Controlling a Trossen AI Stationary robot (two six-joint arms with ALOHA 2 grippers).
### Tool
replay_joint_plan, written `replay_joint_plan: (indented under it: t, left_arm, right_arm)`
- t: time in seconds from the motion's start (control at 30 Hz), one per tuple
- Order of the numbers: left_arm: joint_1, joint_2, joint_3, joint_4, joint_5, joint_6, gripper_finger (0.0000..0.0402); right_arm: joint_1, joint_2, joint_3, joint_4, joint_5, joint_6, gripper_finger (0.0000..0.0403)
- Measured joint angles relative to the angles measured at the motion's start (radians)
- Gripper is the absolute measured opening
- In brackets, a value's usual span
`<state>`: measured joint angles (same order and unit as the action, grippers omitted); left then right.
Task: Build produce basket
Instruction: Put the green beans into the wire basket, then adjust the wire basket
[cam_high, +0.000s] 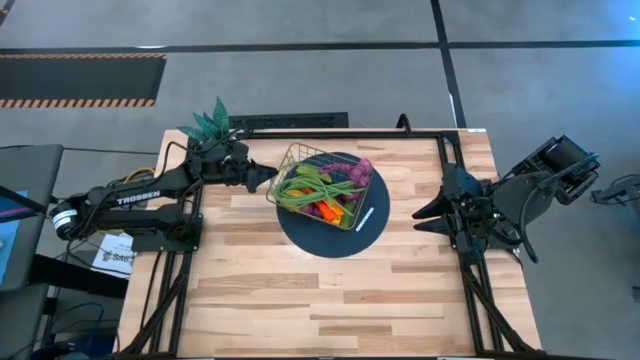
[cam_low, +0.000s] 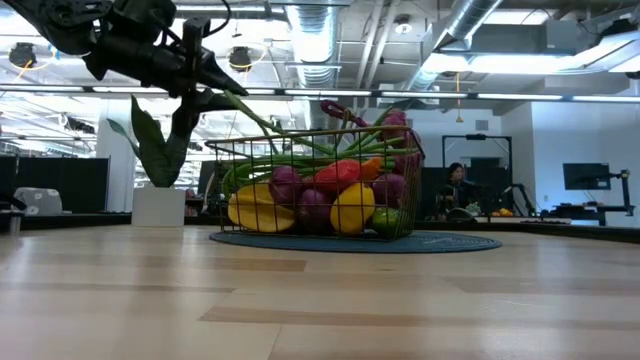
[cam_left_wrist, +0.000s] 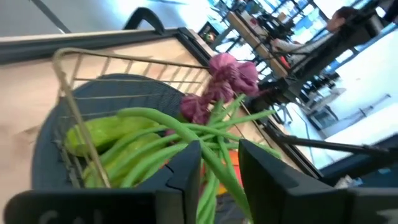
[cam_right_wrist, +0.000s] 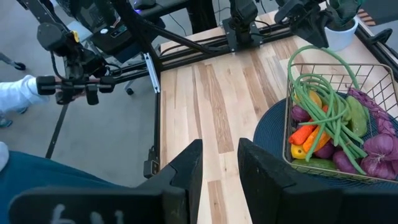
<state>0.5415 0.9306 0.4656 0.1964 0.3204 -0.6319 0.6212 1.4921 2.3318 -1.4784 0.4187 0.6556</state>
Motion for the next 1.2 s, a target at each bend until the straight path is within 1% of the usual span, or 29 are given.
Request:
replay_joint_plan:
  t: [0.1, 0.23, 0.43, 0.5, 0.53, 0.6, 0.67, 0.73, 0.77, 0.83, 0.9, 0.97, 1.03, 1.07, 1.2]
  left_arm:
    - [0.000, 0.000, 0.003, 0.001, 0.008, 0.001, 0.0111]
    - [0.000, 0.002, 0.035, 0.002, -0.005, 0.032, 0.0138]
    - [0.001, 0.001, 0.133, -0.016, -0.022, 0.108, 0.0172]
    - [0.006, 0.001, 0.181, -0.092, -0.054, 0.159, 0.0177]
    - [0.009, 0.001, 0.206, -0.155, -0.087, 0.187, 0.0177]
    - [0.018, 0.000, 0.258, -0.337, -0.184, 0.245, 0.0175]
    - [0.026, 0.000, 0.301, -0.536, -0.316, 0.287, 0.0168]
    - [0.033, 0.000, 0.325, -0.686, -0.422, 0.290, 0.0153]
    - [0.036, 0.000, 0.330, -0.737, -0.447, 0.287, 0.0144]
    - [0.043, 0.000, 0.331, -0.802, -0.458, 0.283, 0.0119]
    - [0.045, 0.005, 0.331, -0.847, -0.456, 0.287, 0.0089]
    - [0.044, 0.022, 0.331, -0.853, -0.448, 0.300, 0.0050]
    - [0.044, 0.038, 0.331, -0.852, -0.436, 0.311, 0.0016]
    - [0.044, 0.049, 0.331, -0.845, -0.435, 0.313, 0.0009]
    - [0.046, 0.106, 0.331, -0.810, -0.446, 0.319, 0.0004]
  right_arm:
    - [0.000, 0.000, 0.000, 0.000, 0.000, 0.000, 0.0120]
    - [0.000, 0.000, 0.000, 0.001, 0.000, 0.000, 0.0120]
    - [0.000, 0.000, 0.000, 0.010, 0.000, 0.000, 0.0120]
    - [0.000, 0.000, 0.000, 0.008, 0.001, 0.002, 0.0120]
    - [0.000, 0.000, 0.000, 0.001, 0.004, 0.011, 0.0120]
    - [0.000, 0.001, 0.000, -0.051, 0.031, 0.075, 0.0112]
    - [-0.001, 0.011, -0.004, -0.100, 0.086, 0.160, 0.0094]
    - [-0.010, 0.012, -0.045, -0.076, 0.132, 0.144, 0.0066]
    - [-0.007, 0.016, -0.064, -0.082, 0.156, 0.140, 0.0049]
    - [-0.002, 0.020, -0.122, -0.089, 0.238, 0.181, 0.0016]
    - [-0.009, 0.014, -0.207, -0.092, 0.297, 0.234, 0.0011]
    - [-0.017, 0.015, -0.311, -0.089, 0.337, 0.345, 0.0014]
    - [-0.033, 0.018, -0.435, -0.096, 0.343, 0.463, 0.0008]
    - [-0.039, 0.018, -0.501, -0.093, 0.340, 0.536, 0.0006]
    - [-0.057, 0.009, -0.750, -0.094, 0.290, 0.825, 0.0005]
